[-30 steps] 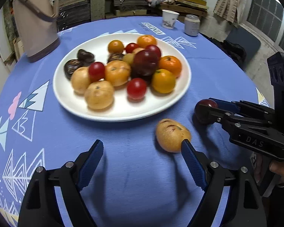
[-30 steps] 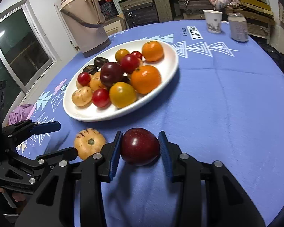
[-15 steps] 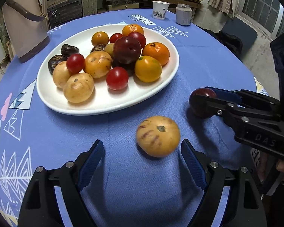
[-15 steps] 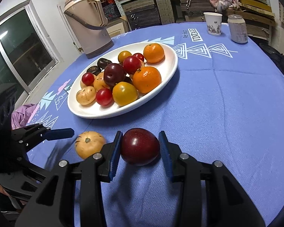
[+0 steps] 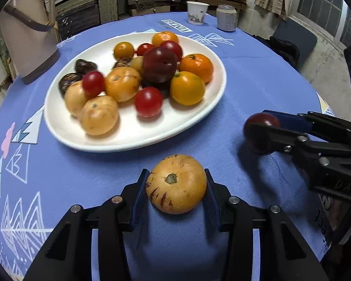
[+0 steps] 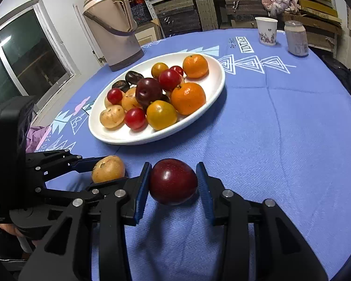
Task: Organize fruits
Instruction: 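Grasp the striped pepino with the left gripper while the right grasps the dark red plum, then carry the pepino and plum over the plate and open both grippers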
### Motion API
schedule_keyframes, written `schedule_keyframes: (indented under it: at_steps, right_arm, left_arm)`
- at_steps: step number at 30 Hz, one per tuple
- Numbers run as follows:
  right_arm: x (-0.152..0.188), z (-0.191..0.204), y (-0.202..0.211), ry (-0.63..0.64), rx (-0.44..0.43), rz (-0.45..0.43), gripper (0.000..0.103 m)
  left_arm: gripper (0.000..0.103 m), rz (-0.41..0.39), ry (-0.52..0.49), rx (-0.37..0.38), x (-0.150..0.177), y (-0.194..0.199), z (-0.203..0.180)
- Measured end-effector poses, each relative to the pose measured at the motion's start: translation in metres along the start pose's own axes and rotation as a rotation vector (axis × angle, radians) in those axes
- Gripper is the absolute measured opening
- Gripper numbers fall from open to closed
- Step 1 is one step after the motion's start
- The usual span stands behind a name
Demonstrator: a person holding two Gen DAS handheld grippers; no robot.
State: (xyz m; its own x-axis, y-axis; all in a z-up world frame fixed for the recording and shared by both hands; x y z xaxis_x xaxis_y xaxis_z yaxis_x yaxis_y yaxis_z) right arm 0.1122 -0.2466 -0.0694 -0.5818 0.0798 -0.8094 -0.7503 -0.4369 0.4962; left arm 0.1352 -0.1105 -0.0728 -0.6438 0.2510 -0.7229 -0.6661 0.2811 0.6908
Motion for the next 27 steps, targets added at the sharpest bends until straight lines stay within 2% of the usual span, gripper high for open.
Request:
schedule_keyframes:
  at_steps: [8, 16, 23, 27]
  right_arm:
    - [-0.011, 0.018, 0.014, 0.036, -0.022, -0.033, 0.038]
    - [-0.035, 0.039, 0.021, 0.104, -0.045, -0.069, 0.038]
    - [-0.082, 0.053, 0.002, 0.146, -0.043, -0.130, 0.038]
    - [-0.105, 0.051, -0.030, 0.130, -0.042, -0.127, 0.038]
  left_arm:
    - [0.046, -0.081, 0.036, -0.038, -0.016, 0.039, 0.022]
    - [0.046, -0.135, 0.044, -0.082, -0.045, 0.059, 0.043]
    - [0.046, -0.160, 0.120, -0.121, -0.086, 0.045, 0.074]
    - [0.046, -0.146, 0.144, -0.150, -0.102, 0.022, 0.088]
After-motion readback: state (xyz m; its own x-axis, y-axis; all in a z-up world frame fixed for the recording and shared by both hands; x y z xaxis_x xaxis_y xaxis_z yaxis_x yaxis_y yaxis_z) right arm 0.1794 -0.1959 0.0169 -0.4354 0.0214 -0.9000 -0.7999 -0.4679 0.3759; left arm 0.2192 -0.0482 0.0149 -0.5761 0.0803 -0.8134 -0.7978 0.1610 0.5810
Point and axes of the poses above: each gripper's, at about its wrist camera, not at the fingertips, and y roughly against the way its jaws point, z to its left, x to its underside, the point moved 3 cm from there along -y, roughly the way its jaws point, and after that the axes turned 15 degrees about -z, right-handed, at the moved point
